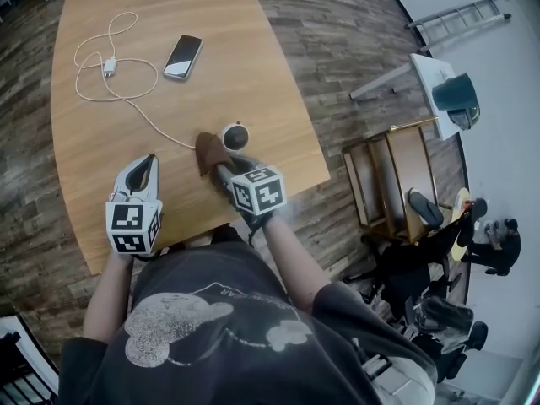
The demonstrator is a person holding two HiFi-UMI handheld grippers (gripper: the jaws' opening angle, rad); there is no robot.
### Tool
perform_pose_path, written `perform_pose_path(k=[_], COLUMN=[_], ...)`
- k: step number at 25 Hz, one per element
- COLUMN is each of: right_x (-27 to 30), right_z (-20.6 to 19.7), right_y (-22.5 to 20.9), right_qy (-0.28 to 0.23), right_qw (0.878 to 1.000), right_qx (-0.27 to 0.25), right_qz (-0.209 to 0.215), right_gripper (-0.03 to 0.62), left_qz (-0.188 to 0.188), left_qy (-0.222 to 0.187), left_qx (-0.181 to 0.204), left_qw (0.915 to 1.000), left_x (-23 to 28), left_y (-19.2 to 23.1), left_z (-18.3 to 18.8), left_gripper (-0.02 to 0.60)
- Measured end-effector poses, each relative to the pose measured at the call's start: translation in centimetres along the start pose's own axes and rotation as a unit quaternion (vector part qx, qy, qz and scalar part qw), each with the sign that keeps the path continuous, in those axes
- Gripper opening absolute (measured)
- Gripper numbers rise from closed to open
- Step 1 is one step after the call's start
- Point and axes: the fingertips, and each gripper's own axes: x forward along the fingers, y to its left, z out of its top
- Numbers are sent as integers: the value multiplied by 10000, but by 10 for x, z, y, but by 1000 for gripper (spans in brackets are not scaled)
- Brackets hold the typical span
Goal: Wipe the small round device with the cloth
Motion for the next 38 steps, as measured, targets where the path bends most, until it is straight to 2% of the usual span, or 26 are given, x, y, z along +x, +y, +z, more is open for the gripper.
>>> perform_pose_path(k=[5,10,14,16,19,24,30,38], right_x=[7,1,-11,-22,-38,-49,-80,-151], right_z=[-18,-16,-17,-24,-27,-19,-31,-89], right_y=[-4,6,29,39,47,58,66,69], right_qy=[153,-44,-268,-287,-345,-706,-996,-1252], right_qw=[9992,9981,9976,9972,9969,9953,9939,9906], right_qx=[317,527,589,630,643,637,470,550], right_qz=[-197,-309,-263,-269,-297,-178,-52,-75], right_gripper=[74,74,75,74,74,74,75,75], left_qz=[-79,-320,-577,-712,-950,-1176,-868,-606], left_qy=[43,84,29,84,121,-231,-234,-338], left_qx=[-20,62,309,351,155,355,253,369], left_qw=[10000,9994,9978,9968,9953,9922,9956,9969], left_x=[-4,-3,-3,-4,0,-3,-38,-100], left_y=[6,9,10,2,-17,-47,-56,-98], left_z=[-4,-9,-14,-20,-19,2,-11,-33], left_gripper=[18,19,18,18,19,18,18,19])
